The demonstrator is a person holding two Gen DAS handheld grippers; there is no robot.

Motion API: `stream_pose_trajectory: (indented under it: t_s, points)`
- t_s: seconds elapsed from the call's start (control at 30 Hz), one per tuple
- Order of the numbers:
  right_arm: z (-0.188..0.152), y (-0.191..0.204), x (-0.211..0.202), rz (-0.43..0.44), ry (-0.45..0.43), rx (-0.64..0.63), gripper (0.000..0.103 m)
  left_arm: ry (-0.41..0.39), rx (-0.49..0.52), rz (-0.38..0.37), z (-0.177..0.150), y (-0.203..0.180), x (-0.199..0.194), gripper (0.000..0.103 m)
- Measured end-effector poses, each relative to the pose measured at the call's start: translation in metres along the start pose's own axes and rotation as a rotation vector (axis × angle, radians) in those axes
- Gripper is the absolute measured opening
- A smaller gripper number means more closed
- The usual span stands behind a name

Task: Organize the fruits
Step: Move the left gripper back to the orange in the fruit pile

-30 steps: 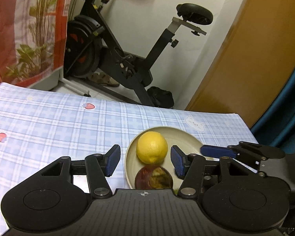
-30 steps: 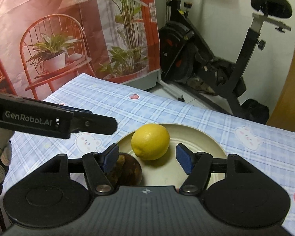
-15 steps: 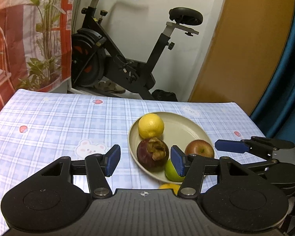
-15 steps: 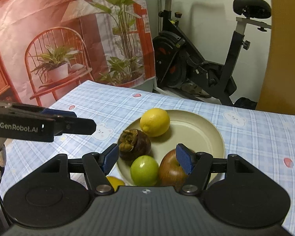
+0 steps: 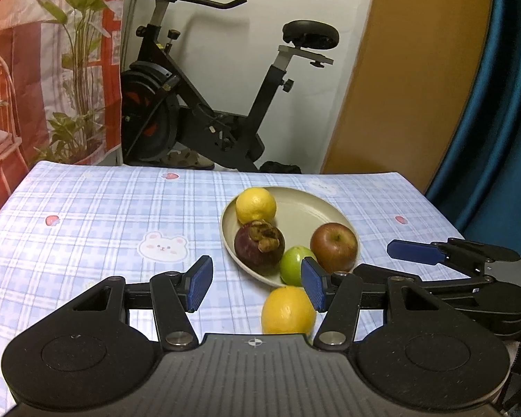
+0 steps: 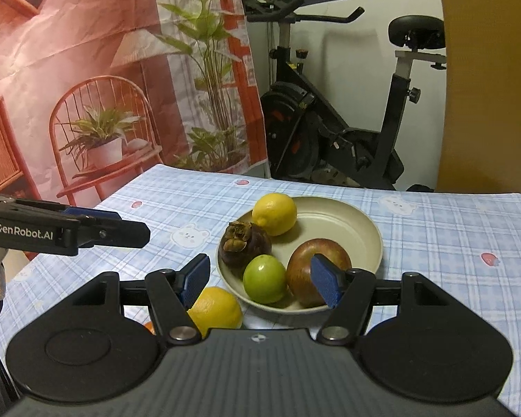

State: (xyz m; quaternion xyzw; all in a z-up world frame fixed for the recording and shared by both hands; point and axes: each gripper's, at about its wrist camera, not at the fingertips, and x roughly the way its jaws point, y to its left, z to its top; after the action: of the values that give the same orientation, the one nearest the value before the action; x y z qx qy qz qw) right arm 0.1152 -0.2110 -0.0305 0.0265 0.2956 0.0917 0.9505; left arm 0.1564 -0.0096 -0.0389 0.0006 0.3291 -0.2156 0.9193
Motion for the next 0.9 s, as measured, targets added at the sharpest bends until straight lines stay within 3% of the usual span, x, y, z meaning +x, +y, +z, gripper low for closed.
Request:
stream_pose_trajectory:
  t_s: [0.37,0.9]
  points:
    - [-0.032,0.015,-0.013,0.001,-0.029,0.007,0.067,0.036,-0.069,-0.021,-0.029,0.009,-0.001,0.058]
    - [-0.073,0.036,-0.02,0.065,0.032,-0.013,0.067,0.094,-0.111,-0.03,-0.063,0.016,-0.011,0.058]
